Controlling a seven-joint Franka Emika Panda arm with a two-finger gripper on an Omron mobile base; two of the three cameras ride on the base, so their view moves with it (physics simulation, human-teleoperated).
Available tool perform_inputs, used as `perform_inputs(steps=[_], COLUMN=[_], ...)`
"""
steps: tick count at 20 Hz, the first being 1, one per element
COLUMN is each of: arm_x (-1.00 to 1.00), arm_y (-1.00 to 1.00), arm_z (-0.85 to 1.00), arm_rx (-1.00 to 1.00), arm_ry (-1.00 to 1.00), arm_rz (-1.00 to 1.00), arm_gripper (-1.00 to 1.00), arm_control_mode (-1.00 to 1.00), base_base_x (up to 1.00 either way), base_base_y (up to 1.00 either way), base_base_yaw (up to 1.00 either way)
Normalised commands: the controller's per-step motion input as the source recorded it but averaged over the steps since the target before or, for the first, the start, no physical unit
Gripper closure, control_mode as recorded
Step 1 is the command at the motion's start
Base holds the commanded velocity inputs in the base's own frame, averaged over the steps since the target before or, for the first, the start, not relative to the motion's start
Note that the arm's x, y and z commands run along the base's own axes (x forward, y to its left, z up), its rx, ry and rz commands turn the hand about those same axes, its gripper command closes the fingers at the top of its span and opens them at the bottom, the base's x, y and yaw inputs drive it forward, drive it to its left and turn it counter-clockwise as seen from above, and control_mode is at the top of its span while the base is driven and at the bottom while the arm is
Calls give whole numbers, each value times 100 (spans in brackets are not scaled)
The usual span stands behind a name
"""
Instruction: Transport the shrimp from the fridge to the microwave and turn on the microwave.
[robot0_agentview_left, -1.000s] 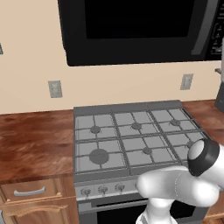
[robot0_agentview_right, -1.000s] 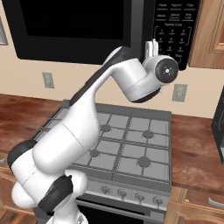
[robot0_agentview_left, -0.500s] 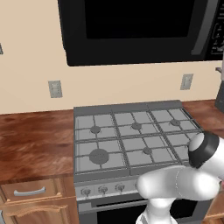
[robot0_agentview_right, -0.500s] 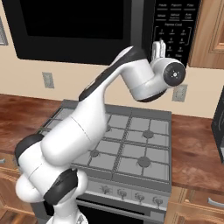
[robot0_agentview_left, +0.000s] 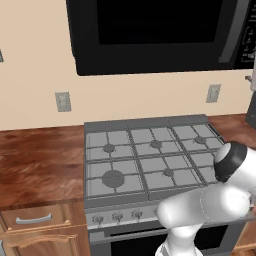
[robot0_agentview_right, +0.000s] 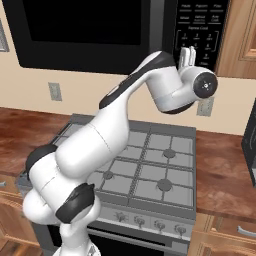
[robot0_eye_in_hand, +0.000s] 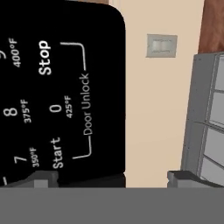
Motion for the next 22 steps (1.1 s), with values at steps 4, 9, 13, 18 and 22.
perform_inputs(steps=[4, 9, 13, 18, 22], arm_x=[15, 8, 0, 7, 11], arm_y=[-25, -15, -1, 0, 2], arm_z=[-1, -1, -3, -4, -3], arm_rx=[6, 4, 3, 3, 1], arm_ry=[0, 0, 0, 0, 0], arm_rz=[0, 2, 4, 5, 6], arm_gripper=[-100, -100, -100, -100, -100], arm_control_mode=[-100, -100, -100, -100, -100], base_base_x=[0, 0, 0, 0, 0], base_base_y=[0, 0, 0, 0, 0], base_base_yaw=[0, 0, 0, 0, 0])
